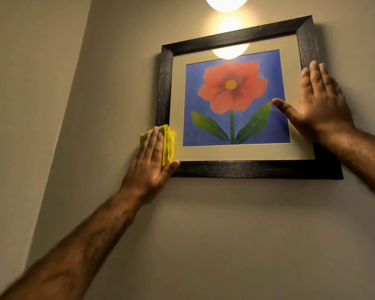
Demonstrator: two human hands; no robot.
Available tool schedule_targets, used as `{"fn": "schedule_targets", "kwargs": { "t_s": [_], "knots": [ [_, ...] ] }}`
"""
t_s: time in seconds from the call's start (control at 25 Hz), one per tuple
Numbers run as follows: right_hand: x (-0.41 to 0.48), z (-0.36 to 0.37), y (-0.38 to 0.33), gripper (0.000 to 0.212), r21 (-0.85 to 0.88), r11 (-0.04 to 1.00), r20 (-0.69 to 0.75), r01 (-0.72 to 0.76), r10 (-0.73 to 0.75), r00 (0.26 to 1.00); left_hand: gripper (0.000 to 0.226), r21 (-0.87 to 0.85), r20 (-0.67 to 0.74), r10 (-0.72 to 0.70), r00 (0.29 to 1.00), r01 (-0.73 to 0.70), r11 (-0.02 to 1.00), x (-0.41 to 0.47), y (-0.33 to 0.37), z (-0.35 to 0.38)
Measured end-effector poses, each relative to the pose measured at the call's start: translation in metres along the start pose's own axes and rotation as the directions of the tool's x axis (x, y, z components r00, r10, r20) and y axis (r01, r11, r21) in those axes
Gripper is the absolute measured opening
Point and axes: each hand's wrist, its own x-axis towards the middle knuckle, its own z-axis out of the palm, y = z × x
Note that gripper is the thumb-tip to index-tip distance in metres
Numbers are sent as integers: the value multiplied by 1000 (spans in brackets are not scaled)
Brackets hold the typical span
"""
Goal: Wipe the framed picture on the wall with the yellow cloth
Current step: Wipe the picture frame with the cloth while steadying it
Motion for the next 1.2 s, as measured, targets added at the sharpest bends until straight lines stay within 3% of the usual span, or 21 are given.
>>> {"fn": "schedule_targets", "kwargs": {
  "t_s": [0.36, 0.68, 0.76, 0.92, 1.2],
  "knots": [
    [2, 3, 4, 113, -10, 1000, -18, 5, -5, 1000, 95, 23, 4, -109, 994, 109, 994, 180, 4, -55],
    [0, 3, 3, 114, -7, 1000, -8, 4, -4, 1000, 93, -23, -65, -57, 996, 55, 998, 95, 6, -21],
    [0, 3, 3, 115, -5, 1000, -8, 10, -10, 1000, 82, -58, -46, -63, 997, 60, 996, 81, 7, -23],
    [2, 7, 6, 115, 2, 1000, -33, 21, -21, 999, 50, 5, -74, 65, 995, -65, 998, 93, -1, -60],
    [3, 12, 9, 115, 11, 999, -74, 34, -33, 997, 28, -248, -140, -298, 944, 258, 934, 123, 3, -91]
  ]
}}
